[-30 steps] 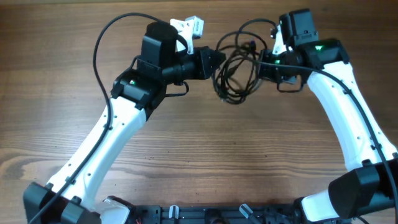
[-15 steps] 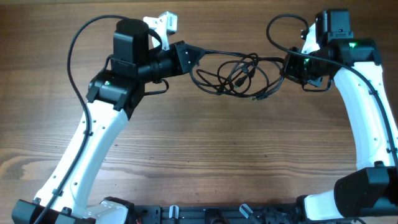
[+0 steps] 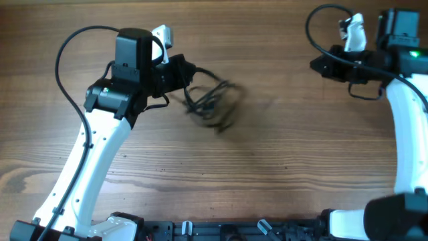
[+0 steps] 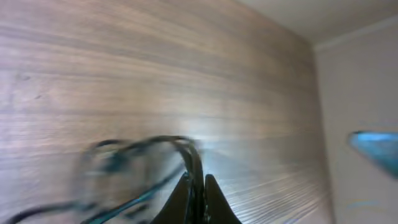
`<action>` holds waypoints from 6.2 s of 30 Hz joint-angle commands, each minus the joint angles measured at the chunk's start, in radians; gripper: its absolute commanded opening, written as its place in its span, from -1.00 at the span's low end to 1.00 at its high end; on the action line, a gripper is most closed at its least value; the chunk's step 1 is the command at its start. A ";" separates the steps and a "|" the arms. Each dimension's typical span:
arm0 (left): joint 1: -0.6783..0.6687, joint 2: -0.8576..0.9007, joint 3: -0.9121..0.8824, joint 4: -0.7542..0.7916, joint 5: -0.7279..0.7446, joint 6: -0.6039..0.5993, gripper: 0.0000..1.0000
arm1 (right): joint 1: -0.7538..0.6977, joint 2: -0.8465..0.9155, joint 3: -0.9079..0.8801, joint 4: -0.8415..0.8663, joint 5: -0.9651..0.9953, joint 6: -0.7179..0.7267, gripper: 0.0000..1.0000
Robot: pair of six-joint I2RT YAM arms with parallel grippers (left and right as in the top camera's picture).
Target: Untangle cables
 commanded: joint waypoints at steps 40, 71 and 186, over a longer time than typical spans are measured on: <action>-0.074 0.053 0.014 0.806 0.639 -0.515 -0.92 | 0.188 0.039 0.017 0.181 0.277 0.192 -0.75; -0.072 0.053 0.014 0.657 0.569 -0.613 -0.92 | 0.222 -0.033 0.089 0.009 -0.022 -0.200 0.24; -0.195 0.298 0.115 0.111 -0.255 -0.107 -0.92 | 0.215 -0.124 0.098 -0.022 0.349 0.263 0.42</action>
